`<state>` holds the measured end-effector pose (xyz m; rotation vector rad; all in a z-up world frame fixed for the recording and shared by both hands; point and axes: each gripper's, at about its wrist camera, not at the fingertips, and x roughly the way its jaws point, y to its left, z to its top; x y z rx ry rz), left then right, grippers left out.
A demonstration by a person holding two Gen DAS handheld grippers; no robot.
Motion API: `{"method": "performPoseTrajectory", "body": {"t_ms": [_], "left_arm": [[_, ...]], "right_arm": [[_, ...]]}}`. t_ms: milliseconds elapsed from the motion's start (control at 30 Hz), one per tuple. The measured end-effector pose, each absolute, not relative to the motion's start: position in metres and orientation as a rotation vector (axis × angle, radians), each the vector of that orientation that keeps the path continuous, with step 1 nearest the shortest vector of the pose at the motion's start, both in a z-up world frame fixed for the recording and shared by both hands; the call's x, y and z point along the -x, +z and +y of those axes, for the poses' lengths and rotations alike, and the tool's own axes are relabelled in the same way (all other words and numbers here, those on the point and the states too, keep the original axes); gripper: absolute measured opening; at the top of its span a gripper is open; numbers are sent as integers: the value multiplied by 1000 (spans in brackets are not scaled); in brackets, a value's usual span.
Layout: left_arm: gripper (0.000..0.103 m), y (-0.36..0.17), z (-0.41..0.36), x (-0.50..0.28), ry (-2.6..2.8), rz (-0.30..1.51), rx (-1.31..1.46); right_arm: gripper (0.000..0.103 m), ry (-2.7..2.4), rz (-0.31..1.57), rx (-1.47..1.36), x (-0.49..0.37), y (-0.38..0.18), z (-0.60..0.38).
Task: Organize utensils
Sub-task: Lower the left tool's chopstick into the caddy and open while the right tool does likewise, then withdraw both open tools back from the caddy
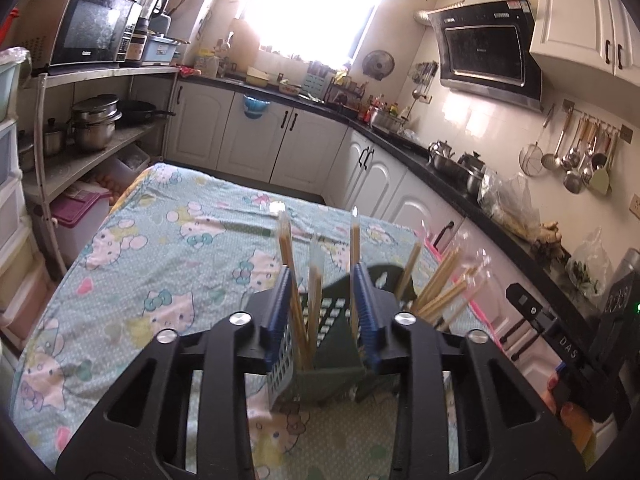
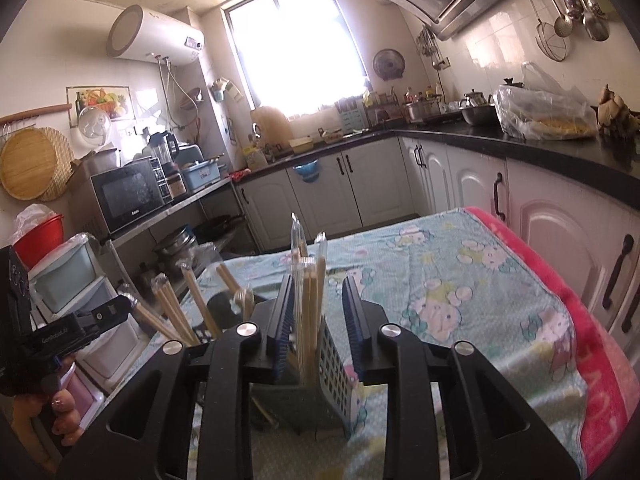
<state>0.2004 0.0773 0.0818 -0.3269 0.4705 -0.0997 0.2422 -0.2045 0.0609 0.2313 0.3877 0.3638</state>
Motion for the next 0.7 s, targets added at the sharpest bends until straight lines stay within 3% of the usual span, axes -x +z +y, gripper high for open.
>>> {"method": "performPoseTrajectory", "body": {"t_ms": [267,700], "left_arm": [[43,63,71,-182,-106,519,312],[59,37,63,-154,-110,577,297]], "right_arm": [[31,375,443,-212,-223,46,-204],[41,413,511,-147,-191,25,-198]]}}
